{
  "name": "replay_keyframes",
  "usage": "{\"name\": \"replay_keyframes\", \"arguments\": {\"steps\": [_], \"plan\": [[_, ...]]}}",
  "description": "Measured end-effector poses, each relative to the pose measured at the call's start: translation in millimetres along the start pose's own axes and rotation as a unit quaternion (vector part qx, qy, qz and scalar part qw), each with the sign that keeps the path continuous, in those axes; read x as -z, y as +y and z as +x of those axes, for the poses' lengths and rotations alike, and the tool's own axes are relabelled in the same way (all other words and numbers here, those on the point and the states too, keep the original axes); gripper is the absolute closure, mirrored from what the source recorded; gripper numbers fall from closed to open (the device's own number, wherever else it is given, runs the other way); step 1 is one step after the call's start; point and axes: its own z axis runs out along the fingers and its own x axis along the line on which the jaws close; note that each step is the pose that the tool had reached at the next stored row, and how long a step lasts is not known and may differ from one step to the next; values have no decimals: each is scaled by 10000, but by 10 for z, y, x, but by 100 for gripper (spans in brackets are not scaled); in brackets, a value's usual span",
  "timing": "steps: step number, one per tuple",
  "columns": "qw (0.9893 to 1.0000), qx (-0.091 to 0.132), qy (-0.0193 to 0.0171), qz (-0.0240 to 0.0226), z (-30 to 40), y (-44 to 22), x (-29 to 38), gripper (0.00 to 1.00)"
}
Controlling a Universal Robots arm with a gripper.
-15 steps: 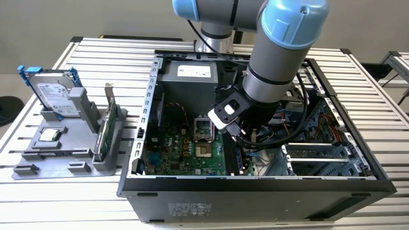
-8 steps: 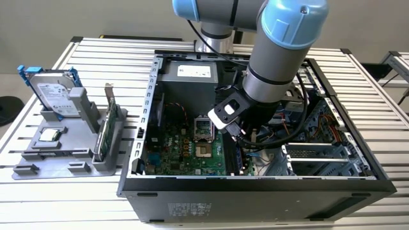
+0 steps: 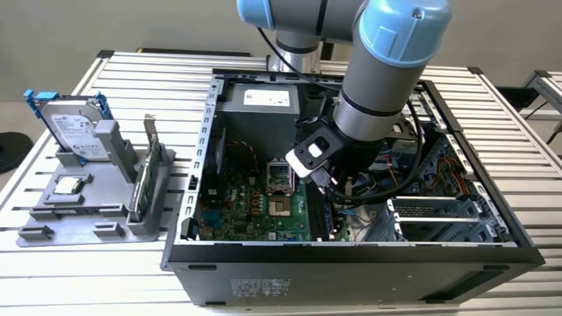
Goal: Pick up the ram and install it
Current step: 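Press down the ram until it locks into place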
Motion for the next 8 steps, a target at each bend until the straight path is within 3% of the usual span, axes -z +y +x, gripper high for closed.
{"name": "replay_keyframes", "arguments": {"steps": [5,8], "plan": [[10000,0,-7,1,1,1,-1,100],[10000,0,14,-3,4,0,45,100]]}}
